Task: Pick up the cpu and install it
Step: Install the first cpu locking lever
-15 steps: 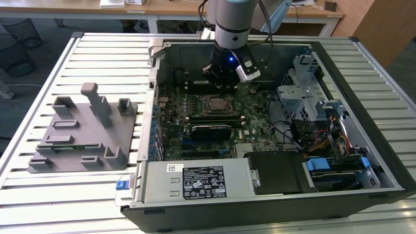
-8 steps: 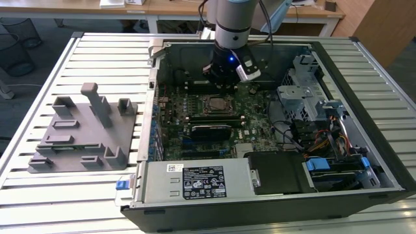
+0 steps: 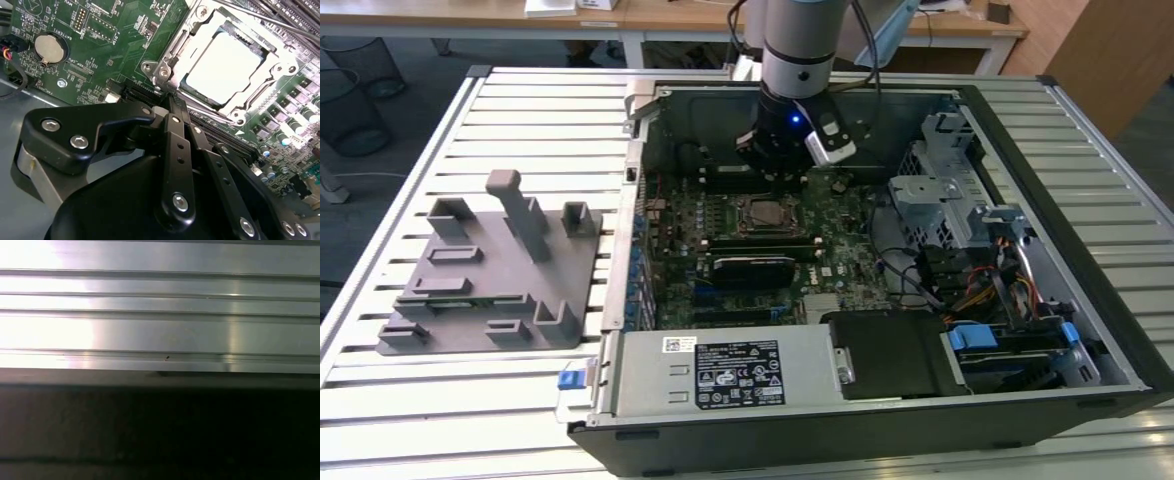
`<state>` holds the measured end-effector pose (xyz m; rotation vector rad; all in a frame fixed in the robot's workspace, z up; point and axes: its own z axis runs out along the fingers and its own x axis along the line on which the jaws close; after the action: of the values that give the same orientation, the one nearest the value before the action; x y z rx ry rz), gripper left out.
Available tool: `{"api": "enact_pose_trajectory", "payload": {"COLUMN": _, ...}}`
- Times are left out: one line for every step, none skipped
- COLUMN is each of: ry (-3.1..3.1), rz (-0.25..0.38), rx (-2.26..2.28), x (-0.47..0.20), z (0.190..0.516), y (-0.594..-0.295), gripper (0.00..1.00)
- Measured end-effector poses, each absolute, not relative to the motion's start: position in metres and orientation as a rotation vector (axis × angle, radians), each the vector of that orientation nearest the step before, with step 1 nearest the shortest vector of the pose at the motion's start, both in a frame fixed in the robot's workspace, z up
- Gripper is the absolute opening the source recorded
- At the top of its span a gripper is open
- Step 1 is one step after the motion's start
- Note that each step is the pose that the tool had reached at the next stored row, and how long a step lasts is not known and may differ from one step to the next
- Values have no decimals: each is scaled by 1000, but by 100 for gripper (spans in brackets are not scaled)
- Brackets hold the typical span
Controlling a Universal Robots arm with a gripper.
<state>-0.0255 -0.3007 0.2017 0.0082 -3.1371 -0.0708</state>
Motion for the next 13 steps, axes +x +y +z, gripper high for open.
{"api": "enact_pose_trajectory", "payload": {"ry": -3137, "rz": -68, "rx": 8, "x": -25, "z": 201, "y": -301, "gripper": 11}}
{"api": "enact_pose_trajectory", "payload": {"ry": -3137, "rz": -64, "rx": 8, "x": -25, "z": 201, "y": -301, "gripper": 11}}
{"api": "enact_pose_trajectory", "payload": {"ry": -3137, "rz": -61, "rx": 8, "x": -25, "z": 200, "y": -301, "gripper": 11}}
{"api": "enact_pose_trajectory", "payload": {"ry": -3137, "rz": -58, "rx": 8, "x": -25, "z": 199, "y": -301, "gripper": 11}}
{"api": "enact_pose_trajectory", "payload": {"ry": -3137, "rz": -55, "rx": 8, "x": -25, "z": 199, "y": -301, "gripper": 11}}
{"api": "enact_pose_trajectory", "payload": {"ry": -3136, "rz": -51, "rx": 8, "x": -25, "z": 198, "y": -301, "gripper": 11}}
{"api": "enact_pose_trajectory", "payload": {"ry": -3136, "rz": -47, "rx": 8, "x": -25, "z": 198, "y": -301, "gripper": 11}}
{"api": "enact_pose_trajectory", "payload": {"ry": -3136, "rz": -44, "rx": 8, "x": -25, "z": 197, "y": -301, "gripper": 11}}
{"api": "enact_pose_trajectory", "payload": {"ry": -3136, "rz": -40, "rx": 8, "x": -25, "z": 196, "y": -301, "gripper": 11}}
{"api": "enact_pose_trajectory", "payload": {"ry": -3137, "rz": -39, "rx": 8, "x": -25, "z": 196, "y": -301, "gripper": 11}}
{"api": "enact_pose_trajectory", "payload": {"ry": -3137, "rz": -38, "rx": 8, "x": -25, "z": 195, "y": -301, "gripper": 11}}
{"api": "enact_pose_trajectory", "payload": {"ry": -3137, "rz": -38, "rx": 8, "x": -25, "z": 195, "y": -301, "gripper": 11}}
{"api": "enact_pose_trajectory", "payload": {"ry": -3136, "rz": -37, "rx": 8, "x": -25, "z": 195, "y": -301, "gripper": 11}}
